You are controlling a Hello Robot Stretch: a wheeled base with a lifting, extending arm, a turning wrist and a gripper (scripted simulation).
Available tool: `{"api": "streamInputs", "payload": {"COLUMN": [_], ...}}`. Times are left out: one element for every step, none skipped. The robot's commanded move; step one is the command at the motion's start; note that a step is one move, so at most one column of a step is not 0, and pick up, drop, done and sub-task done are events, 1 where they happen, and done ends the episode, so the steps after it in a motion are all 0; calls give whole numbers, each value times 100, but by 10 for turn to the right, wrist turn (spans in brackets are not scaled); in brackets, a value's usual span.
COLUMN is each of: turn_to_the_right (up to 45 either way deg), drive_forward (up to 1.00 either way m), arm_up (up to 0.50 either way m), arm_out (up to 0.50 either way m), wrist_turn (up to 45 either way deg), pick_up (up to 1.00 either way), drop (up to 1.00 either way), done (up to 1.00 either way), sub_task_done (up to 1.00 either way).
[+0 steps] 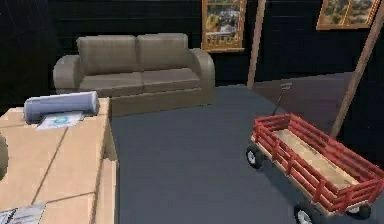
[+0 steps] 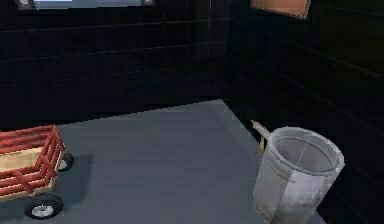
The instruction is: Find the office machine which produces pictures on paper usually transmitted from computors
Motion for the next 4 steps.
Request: {"api": "streamInputs", "payload": {"turn_to_the_right": [0, -120, 0, -390], "drive_forward": [35, 0, 25, 0], "arm_up": [0, 0, 0, 0], "arm_out": [0, 0, 0, 0], "wrist_turn": [0, 0, 0, 0], "pick_up": [0, 0, 0, 0], "drop": [0, 0, 0, 0], "done": [0, 0, 0, 0], "sub_task_done": [0, 0, 0, 0]}}
